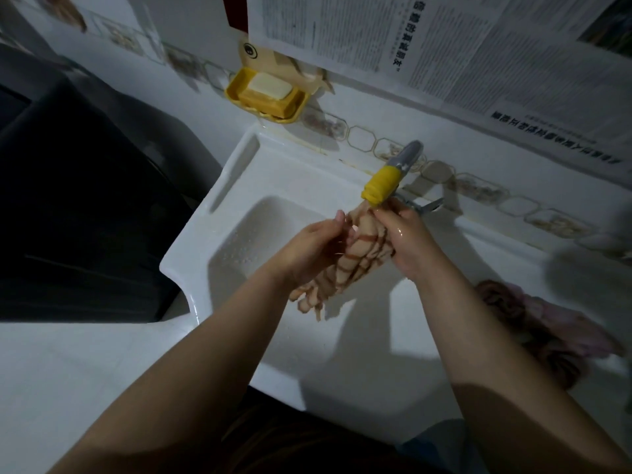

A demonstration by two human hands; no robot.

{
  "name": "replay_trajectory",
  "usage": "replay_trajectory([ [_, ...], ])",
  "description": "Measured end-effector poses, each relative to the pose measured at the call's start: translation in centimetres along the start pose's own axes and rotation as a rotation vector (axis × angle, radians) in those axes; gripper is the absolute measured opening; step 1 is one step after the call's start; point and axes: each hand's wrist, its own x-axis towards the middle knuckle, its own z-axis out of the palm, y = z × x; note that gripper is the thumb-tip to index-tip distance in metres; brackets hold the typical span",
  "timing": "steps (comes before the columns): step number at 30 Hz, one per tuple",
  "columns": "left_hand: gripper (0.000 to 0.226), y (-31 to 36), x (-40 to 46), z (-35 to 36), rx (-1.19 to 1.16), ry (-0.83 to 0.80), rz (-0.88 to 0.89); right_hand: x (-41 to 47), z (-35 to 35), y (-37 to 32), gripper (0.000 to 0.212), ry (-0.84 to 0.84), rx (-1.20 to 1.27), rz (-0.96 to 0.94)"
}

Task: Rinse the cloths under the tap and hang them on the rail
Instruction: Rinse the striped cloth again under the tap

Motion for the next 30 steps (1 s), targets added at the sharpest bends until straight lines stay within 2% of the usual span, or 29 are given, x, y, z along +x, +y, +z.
replay_trajectory([
  [2, 0.027, -0.4, -0.1, 0.2, -0.164, 0.061, 0.038, -0.1, 0.1, -0.1, 0.017, 0.024, 0.017, -0.012],
  [3, 0.022, -0.3, -0.2, 0.5, -0.202, 0.076, 0.042, -0.1, 0.2, 0.0, 0.018, 0.028, 0.037, -0.007],
  [6, 0.043, 0.0, -0.5, 1.7, -0.161, 0.103, -0.041, -0.1, 0.7, 0.3, 0.016, 0.0, 0.063, 0.025],
  [8, 0.043, -0.1, -0.6, 2.3, -0.088, 0.112, -0.048, -0.3, 1.0, 0.3, 0.021, -0.018, 0.047, 0.056],
  [11, 0.023, 0.0, -0.6, 2.3, -0.148, 0.19, 0.082, -0.2, 0.9, 0.0, 0.022, 0.098, -0.221, -0.023],
  [13, 0.022, 0.3, -0.6, 2.3, -0.194, 0.215, 0.151, -0.1, 0.7, 0.0, 0.019, 0.234, -0.491, -0.105],
  [16, 0.028, 0.8, -0.4, 2.7, -0.075, 0.261, 0.188, 0.1, -0.1, 0.7, 0.022, 0.351, -0.664, -0.171],
  [19, 0.026, 1.3, 0.0, 3.1, 0.167, 0.324, 0.223, -1.1, 1.1, 0.9, 0.033, 0.265, -0.463, -0.16],
  [21, 0.028, 1.5, -0.2, 3.7, 0.225, 0.273, 0.243, -1.8, 2.5, 0.4, 0.042, 0.199, -0.381, -0.121],
  [23, 0.032, 1.7, -0.7, 4.8, 0.265, 0.231, 0.256, -0.9, 2.7, -0.2, 0.04, 0.306, -0.441, -0.11],
  [25, 0.033, 1.7, -1.0, 5.6, 0.342, 0.233, 0.271, 0.1, 2.4, -0.6, 0.026, 0.446, -0.387, -0.091],
  [27, 0.033, 1.7, -0.9, 5.4, 0.347, 0.287, 0.283, -0.2, 3.1, -0.8, 0.025, 0.449, -0.354, -0.122],
  [30, 0.029, 1.9, -1.0, 4.6, 0.251, 0.332, 0.265, -0.8, 4.2, -0.1, 0.038, 0.399, -0.445, -0.161],
])
